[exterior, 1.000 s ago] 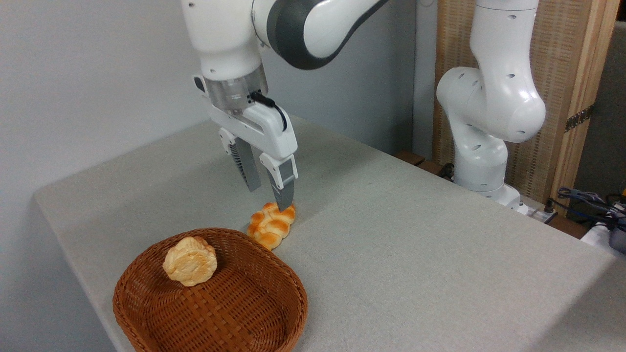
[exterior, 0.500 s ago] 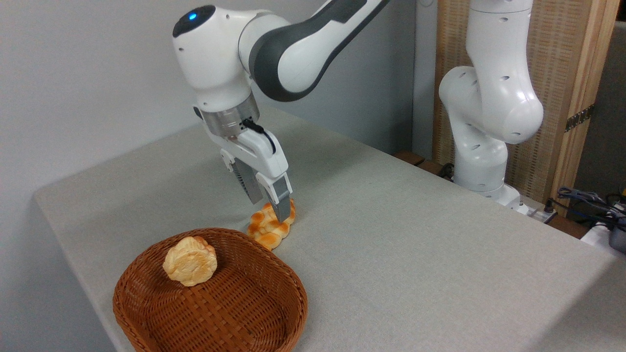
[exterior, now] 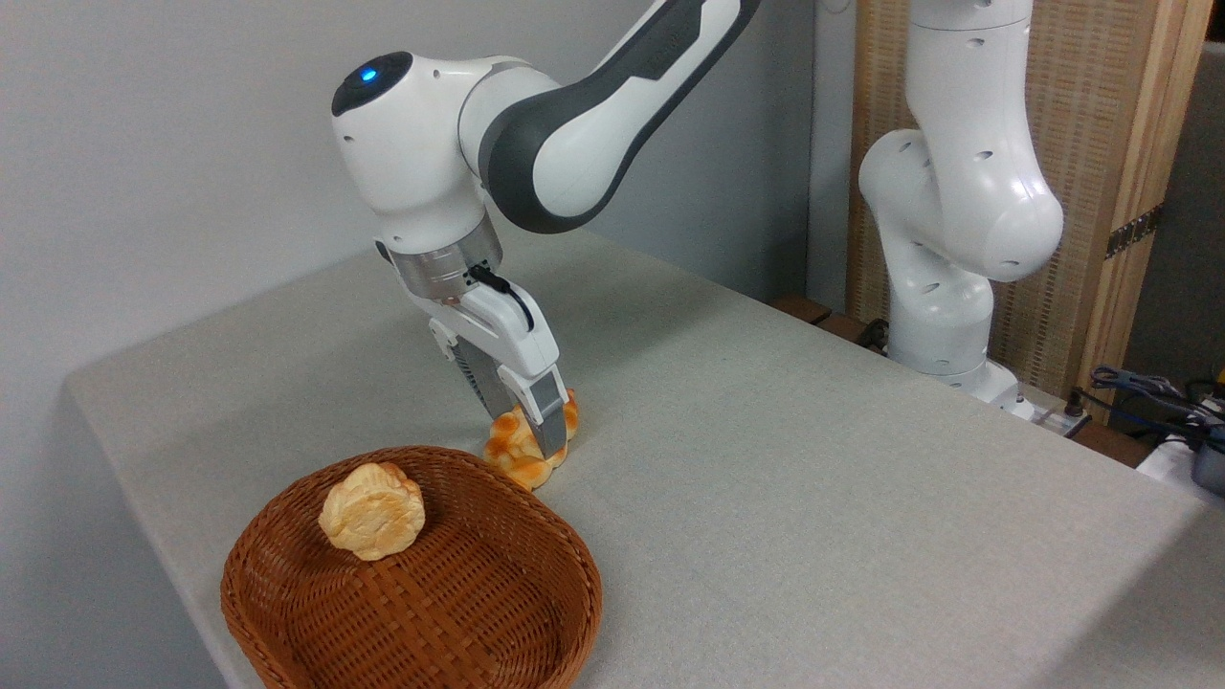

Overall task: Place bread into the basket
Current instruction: 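Close the gripper fingers around the braided bread roll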

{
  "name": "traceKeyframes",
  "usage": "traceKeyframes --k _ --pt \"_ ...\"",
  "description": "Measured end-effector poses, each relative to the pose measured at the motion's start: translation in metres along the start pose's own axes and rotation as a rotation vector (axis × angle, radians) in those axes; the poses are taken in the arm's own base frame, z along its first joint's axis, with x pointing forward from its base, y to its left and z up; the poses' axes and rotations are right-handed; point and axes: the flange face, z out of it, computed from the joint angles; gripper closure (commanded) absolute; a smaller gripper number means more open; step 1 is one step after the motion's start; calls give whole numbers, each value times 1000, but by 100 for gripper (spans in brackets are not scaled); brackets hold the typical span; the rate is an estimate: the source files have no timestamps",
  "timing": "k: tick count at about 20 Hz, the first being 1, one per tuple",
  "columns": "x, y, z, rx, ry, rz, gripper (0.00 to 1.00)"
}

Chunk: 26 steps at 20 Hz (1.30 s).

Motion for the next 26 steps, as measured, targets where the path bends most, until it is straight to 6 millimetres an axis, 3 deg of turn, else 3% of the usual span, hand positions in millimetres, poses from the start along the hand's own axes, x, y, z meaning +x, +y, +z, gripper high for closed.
traceKeyframes --k 2,4,5,16,18,19,26 --pt "0 0 0 4 -2 2 28" --pt "-1 -1 0 19 -12 9 54" --pt "0 -1 0 24 -15 12 58" --pt "0 0 1 29 -19 17 60" --pt "0 0 1 29 -19 17 72" --pt "0 0 1 29 -19 17 73" --pt "0 0 1 29 -19 18 71"
